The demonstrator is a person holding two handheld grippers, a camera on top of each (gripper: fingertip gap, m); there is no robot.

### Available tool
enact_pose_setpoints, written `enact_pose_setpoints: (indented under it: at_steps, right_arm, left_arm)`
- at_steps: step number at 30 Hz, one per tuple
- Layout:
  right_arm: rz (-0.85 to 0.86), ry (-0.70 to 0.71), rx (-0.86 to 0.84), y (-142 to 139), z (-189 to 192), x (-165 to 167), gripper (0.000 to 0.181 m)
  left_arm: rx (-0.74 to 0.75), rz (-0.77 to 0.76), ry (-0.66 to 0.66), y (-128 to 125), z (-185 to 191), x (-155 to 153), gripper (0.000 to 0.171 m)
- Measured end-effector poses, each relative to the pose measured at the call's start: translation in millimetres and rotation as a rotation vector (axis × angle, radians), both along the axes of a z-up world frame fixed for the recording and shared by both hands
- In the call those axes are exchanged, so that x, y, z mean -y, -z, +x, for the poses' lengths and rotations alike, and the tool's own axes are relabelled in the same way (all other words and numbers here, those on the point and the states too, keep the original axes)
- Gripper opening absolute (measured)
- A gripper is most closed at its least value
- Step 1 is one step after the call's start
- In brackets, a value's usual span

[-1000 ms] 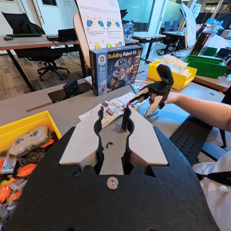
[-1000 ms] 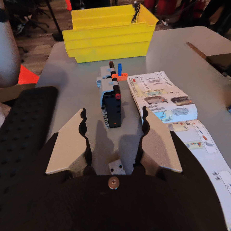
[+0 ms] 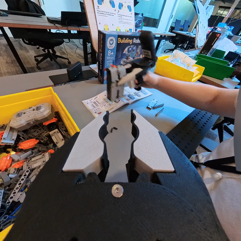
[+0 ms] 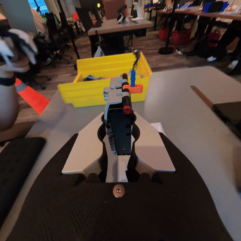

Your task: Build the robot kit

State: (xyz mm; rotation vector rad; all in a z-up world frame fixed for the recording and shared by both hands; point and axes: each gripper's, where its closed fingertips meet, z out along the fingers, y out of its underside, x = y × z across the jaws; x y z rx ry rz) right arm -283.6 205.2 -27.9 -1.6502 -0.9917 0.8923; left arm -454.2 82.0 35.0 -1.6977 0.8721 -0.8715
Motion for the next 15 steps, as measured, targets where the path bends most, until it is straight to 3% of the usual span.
enact_pose_setpoints:
  at_steps: [3, 7, 15]
  right_arm:
    - [0.060, 0.021, -0.012, -13, -12, -58, 0.035]
    - [0.089, 0.013, -0.009, -8, -33, -116, 0.035]
    - [0.034, -0.043, 0.038, 31, -43, -161, 0.035]
  left_arm:
    - [0.010, -0.005, -0.001, -2, -2, 0, 0.032]
    - [0.001, 0.003, -0.016, -7, -11, 1, 0.032]
    - [-0.014, 0.009, -0.077, -10, -37, 4, 0.032]
